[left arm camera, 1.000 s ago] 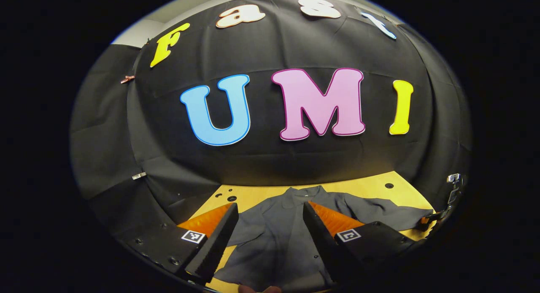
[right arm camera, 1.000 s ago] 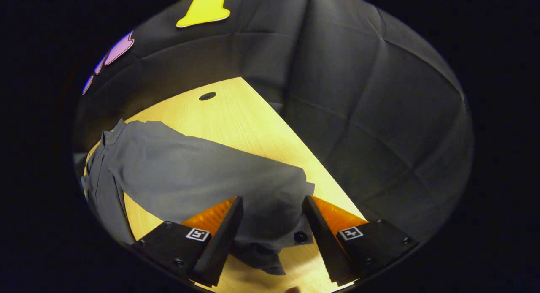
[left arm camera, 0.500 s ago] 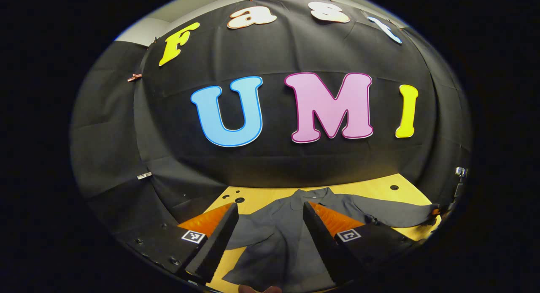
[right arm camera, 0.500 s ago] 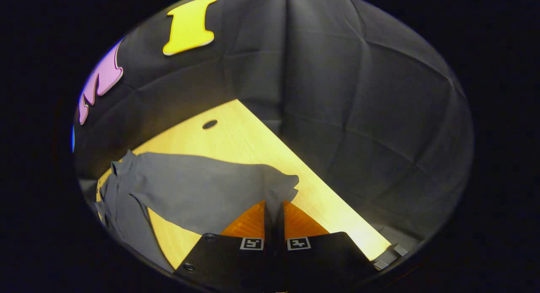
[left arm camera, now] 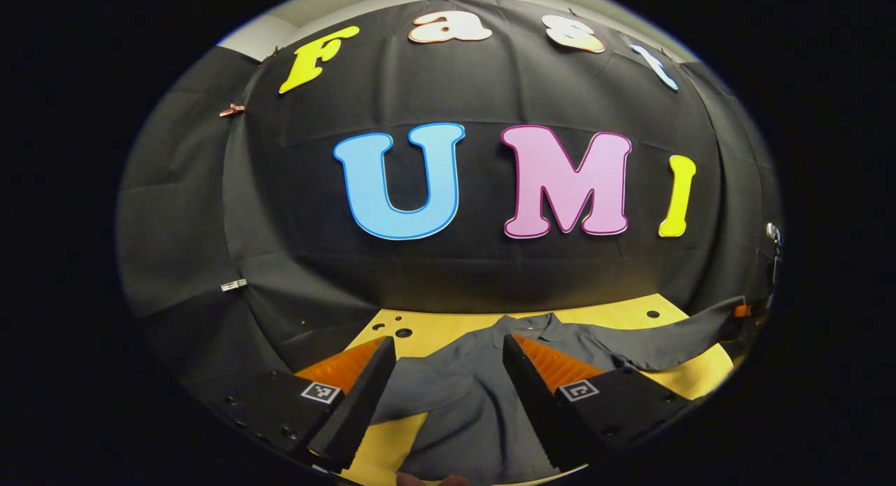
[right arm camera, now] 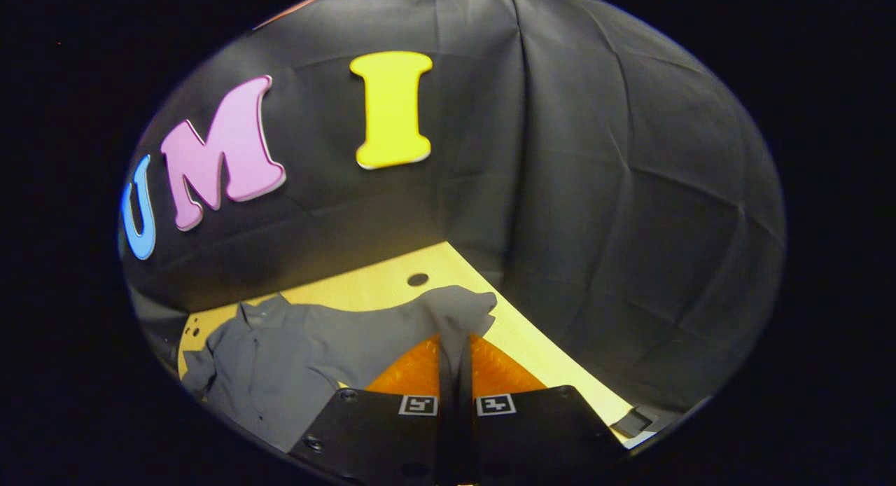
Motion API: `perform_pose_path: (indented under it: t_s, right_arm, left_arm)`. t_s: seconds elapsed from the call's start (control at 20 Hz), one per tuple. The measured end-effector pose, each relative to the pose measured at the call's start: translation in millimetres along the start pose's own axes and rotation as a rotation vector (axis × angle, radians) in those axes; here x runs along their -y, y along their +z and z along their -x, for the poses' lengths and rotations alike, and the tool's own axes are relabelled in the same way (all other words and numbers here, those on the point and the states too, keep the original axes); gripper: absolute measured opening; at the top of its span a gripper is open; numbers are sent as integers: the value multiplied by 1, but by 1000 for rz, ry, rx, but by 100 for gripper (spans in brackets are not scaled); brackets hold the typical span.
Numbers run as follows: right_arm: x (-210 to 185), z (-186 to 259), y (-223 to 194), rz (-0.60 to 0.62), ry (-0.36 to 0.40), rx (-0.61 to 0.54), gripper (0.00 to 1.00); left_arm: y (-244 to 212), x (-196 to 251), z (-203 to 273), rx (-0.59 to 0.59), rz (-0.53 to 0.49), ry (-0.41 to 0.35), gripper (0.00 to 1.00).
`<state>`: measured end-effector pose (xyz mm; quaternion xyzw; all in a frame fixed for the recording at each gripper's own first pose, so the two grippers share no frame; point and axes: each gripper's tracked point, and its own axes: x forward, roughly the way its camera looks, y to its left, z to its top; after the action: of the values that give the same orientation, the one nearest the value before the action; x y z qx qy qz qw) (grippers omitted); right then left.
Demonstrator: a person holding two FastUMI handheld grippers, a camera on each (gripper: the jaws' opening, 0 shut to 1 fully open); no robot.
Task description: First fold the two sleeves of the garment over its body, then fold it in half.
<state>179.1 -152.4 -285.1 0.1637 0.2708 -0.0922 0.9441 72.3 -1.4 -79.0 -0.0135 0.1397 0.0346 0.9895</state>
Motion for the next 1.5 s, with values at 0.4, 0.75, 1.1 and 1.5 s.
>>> perform_pose_path:
  t_s: [0.4, 0.75, 1.1, 1.5]
  right_arm:
    - [-133, 55, 26, 110, 158, 106, 5]
    - [-264, 72, 1, 242, 299, 100, 5]
    - [-365, 71, -54, 295, 403, 29, 5]
    - [-430, 56, -125, 365, 435, -76, 5]
  left_arm:
    - [-15, -70, -6, 11, 48, 0, 97]
    - [-39, -137, -12, 0, 73, 36, 97]
    - [-60, -193, -17, -16, 99, 63, 97]
    - [-77, -227, -31, -23, 105, 51, 99]
